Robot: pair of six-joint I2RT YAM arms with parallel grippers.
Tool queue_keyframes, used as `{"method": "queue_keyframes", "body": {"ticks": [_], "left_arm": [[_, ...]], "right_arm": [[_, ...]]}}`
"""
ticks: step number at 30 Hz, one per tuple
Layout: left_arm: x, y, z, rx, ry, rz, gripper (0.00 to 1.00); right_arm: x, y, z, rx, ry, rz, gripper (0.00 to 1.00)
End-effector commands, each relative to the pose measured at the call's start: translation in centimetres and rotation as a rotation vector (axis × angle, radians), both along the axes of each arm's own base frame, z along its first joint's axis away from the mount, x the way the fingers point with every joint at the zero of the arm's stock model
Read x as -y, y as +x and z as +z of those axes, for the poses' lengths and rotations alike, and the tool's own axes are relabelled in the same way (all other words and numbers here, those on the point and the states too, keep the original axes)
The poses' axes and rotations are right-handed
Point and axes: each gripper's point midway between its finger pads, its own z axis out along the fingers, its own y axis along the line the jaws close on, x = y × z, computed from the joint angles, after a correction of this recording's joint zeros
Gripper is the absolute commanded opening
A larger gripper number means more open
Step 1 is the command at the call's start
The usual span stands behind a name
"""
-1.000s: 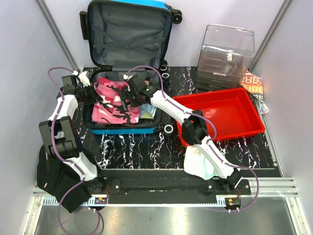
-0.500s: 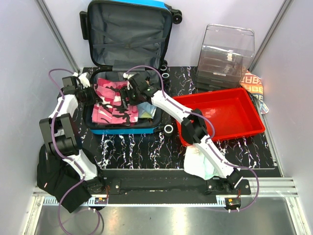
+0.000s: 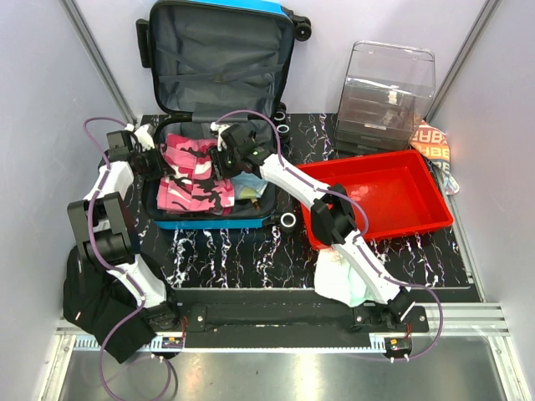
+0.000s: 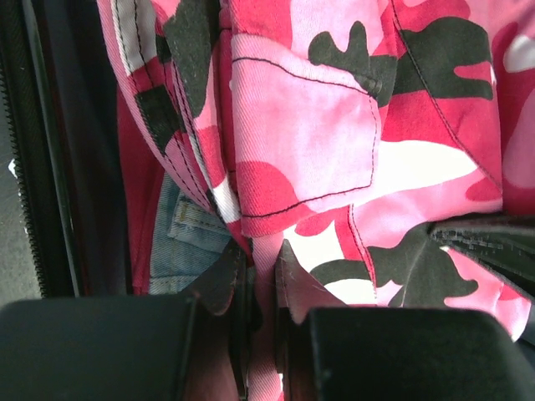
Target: Open, take out, and arrange the luggage
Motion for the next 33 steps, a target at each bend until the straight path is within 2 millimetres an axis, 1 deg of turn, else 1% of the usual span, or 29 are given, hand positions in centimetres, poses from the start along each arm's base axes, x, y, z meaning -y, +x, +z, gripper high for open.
{"method": "queue_keyframes", "body": {"ticks": [1, 2, 3, 4, 5, 6, 7, 8, 9, 10, 12, 13, 16, 17, 19, 20, 21, 23, 26, 27, 28, 30, 32, 33], "left_arm": [[-0.5, 1.4, 2.3, 0.104, 0.033, -0.014, 0.0], [-0.5, 1.4, 2.4, 0.107, 0.034, -0.014, 0.0], [-0.5, 1.4, 2.3, 0.106, 0.035, -0.013, 0.0], [-0.5, 1.4, 2.4, 0.106, 0.035, -0.013, 0.0], [-0.5, 1.4, 2.5, 0.108, 0.036, -0.013, 0.0], [-0.6, 1.4, 2.5, 0.108, 0.038, -0.013, 0.0], [-0.6, 1.5, 2.6, 0.109, 0.039, -0.012, 0.0], [-0.6, 1.5, 2.6, 0.109, 0.041, -0.011, 0.0], [-0.6, 1.5, 2.5, 0.106, 0.04, -0.011, 0.0], [-0.7, 1.5, 2.6, 0.108, 0.043, -0.009, 0.0], [-0.6, 1.4, 2.5, 0.104, 0.04, -0.01, 0.0], [-0.6, 1.4, 2.5, 0.103, 0.04, -0.01, 0.0], [-0.7, 1.4, 2.4, 0.102, 0.041, -0.009, 0.0], [-0.6, 1.4, 2.4, 0.101, 0.039, -0.01, 0.0], [-0.7, 1.5, 2.3, 0.101, 0.039, -0.01, 0.0], [-0.6, 1.5, 2.3, 0.1, 0.037, -0.012, 0.0], [-0.6, 1.5, 2.2, 0.098, 0.035, -0.013, 0.0], [-0.6, 1.6, 2.3, 0.1, 0.037, -0.012, 0.0], [-0.6, 1.5, 2.4, 0.102, 0.037, -0.012, 0.0], [-0.7, 1.6, 2.5, 0.103, 0.039, -0.011, 0.0], [-0.7, 1.5, 2.4, 0.1, 0.039, -0.01, 0.0], [-0.8, 1.5, 2.5, 0.099, 0.04, -0.008, 0.0], [-0.7, 1.5, 2.3, 0.095, 0.039, -0.009, 0.0], [-0.7, 1.4, 2.2, 0.092, 0.038, -0.009, 0.0]], "right_arm": [[-0.3, 0.1, 6.2, 0.171, 0.013, -0.008, 0.49], [-0.3, 0.2, 6.7, 0.202, -0.003, -0.001, 0.49], [-0.8, -0.4, 6.9, 0.218, -0.012, 0.01, 0.5], [-0.9, -0.4, 7.2, 0.246, -0.03, 0.0, 0.5], [-1.2, -0.6, 8.2, 0.289, -0.037, 0.012, 0.5], [-1.3, -0.5, 8.5, 0.323, -0.056, -0.004, 0.51], [-2.0, -1.3, 8.8, 0.346, -0.065, 0.009, 0.51], [-2.3, -1.5, 9.5, 0.384, -0.074, 0.016, 0.51], [-2.2, -1.3, 9.6, 0.407, -0.094, -0.002, 0.51], [-2.6, -1.8, 9.3, 0.419, -0.106, 0.007, 0.52], [-2.7, -1.8, 9.4, 0.442, -0.121, 0.006, 0.52], [-2.9, -1.9, 8.9, 0.442, -0.13, 0.011, 0.52], [-3.1, -2.2, 8.7, 0.482, -0.169, 0.023, 0.55], [-3.5, -2.6, 8.7, 0.505, -0.183, 0.039, 0.58], [-3.6, -2.6, 8.5, 0.538, -0.213, 0.036, 0.66], [-3.7, -2.5, 8.3, 0.549, -0.223, 0.043, 0.68], [-3.9, -2.8, 8.1, 0.542, -0.218, 0.057, 0.69], [-4.1, -2.7, 7.4, 0.533, -0.218, 0.067, 0.68], [-4.2, -2.5, 5.9, 0.458, -0.179, 0.066, 0.67], [-3.8, -1.9, 5.4, 0.425, -0.162, 0.059, 0.65], [-3.6, -1.8, 4.5, 0.37, -0.146, 0.033, 0.64], [-3.0, -1.1, 3.7, 0.333, -0.14, 0.007, 0.63], [-2.0, -0.4, 2.5, 0.304, -0.163, -0.029, 0.63], [-1.6, 0.0, 2.3, 0.299, -0.17, -0.041, 0.62]]}}
